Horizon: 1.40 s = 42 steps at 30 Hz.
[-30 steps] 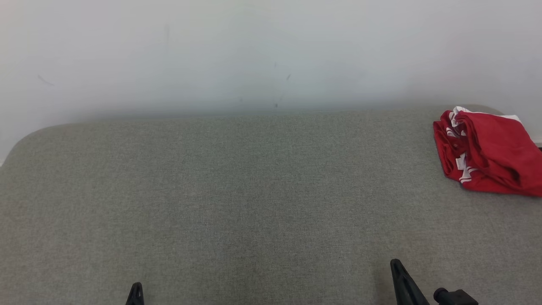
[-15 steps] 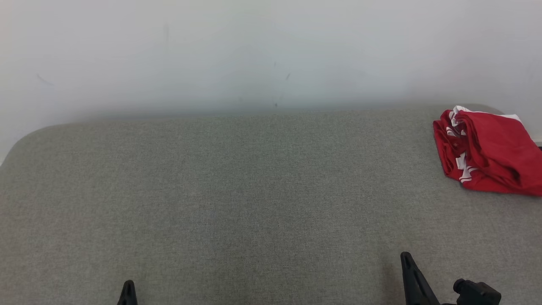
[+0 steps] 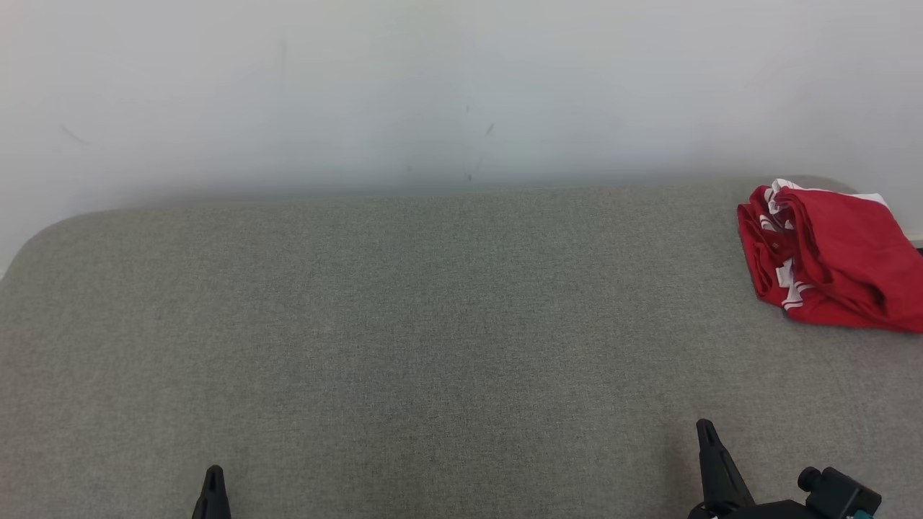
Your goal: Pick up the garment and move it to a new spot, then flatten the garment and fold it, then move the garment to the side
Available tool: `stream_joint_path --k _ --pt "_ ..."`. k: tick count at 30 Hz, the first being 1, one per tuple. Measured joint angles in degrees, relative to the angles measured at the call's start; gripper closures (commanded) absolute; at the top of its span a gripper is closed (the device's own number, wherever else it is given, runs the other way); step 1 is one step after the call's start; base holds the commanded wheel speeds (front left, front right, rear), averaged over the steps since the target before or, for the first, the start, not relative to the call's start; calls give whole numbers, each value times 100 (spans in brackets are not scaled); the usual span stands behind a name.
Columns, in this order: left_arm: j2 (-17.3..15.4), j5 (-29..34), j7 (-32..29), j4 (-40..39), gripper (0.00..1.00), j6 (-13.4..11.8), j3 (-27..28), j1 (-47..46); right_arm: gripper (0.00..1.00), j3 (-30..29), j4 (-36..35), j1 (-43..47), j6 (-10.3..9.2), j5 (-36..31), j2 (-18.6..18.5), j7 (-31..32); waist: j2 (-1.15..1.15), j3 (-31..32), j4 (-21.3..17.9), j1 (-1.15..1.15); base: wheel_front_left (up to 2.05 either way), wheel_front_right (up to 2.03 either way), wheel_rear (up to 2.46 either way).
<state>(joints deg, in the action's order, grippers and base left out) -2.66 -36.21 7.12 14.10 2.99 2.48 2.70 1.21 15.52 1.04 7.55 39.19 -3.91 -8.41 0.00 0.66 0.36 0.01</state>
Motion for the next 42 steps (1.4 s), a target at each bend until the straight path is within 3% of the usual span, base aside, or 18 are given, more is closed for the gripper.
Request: stream_joint_path --k 42 --pt "-3 -3047 -735 2 100 221 213 -480 100 -254 -87 -374 0 2998 -57 673 0 -34 -16 0 0 0 0"
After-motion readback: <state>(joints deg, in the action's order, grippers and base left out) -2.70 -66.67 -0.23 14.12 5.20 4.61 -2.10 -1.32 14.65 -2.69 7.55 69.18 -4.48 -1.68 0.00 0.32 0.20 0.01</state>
